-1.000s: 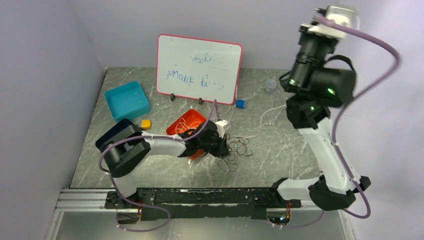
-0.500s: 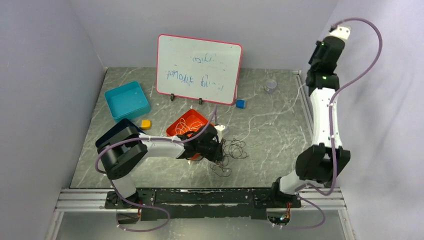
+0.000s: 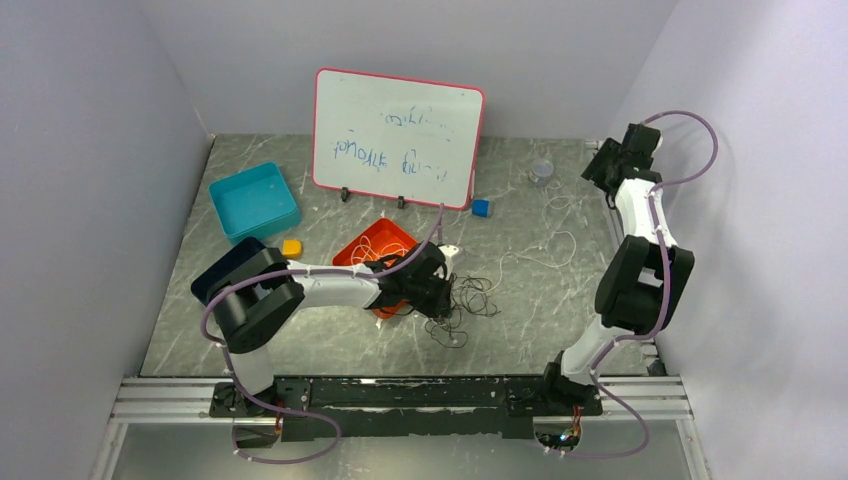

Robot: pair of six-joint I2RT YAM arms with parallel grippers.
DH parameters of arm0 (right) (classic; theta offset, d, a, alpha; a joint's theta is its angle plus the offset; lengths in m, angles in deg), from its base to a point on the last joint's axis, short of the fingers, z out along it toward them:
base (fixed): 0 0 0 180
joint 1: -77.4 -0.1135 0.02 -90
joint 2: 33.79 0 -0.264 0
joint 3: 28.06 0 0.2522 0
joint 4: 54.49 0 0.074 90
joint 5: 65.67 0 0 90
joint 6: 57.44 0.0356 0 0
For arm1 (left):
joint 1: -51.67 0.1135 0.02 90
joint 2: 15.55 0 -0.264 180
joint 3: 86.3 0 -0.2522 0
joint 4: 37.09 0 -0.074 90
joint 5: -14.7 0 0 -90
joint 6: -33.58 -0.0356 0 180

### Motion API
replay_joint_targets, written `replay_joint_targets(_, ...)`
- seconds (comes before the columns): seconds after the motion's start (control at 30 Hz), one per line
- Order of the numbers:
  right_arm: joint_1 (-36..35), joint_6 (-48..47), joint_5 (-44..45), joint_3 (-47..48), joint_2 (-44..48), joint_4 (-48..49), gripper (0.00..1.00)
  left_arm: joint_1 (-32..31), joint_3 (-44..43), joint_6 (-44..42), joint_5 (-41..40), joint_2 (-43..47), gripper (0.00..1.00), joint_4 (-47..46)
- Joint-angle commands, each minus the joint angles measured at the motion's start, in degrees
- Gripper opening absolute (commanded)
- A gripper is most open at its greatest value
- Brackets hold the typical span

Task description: Untangle the cables

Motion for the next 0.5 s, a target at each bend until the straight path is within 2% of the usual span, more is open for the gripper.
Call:
replay_joint_targets(0.0,0.08,2.43,2.81,-1.48,5.45,2.81,0.67,-0.39,-2.01,-0.02,-0.85,-0.79,0.07,1.06)
replay_joint_targets(0.2,-3.4,5.39,-0.83,-7.7,13.6,3.94,0.69,-0.42,-0.85,0.34,-0.61,-0.82,0.07,0.32)
replay_joint_targets(0.47,-20.95,10.12,2.42,-27.47,28.1,2.87,0.7,-0.43,-1.34,-0.31,-0.75,-1.02,0.07,0.45)
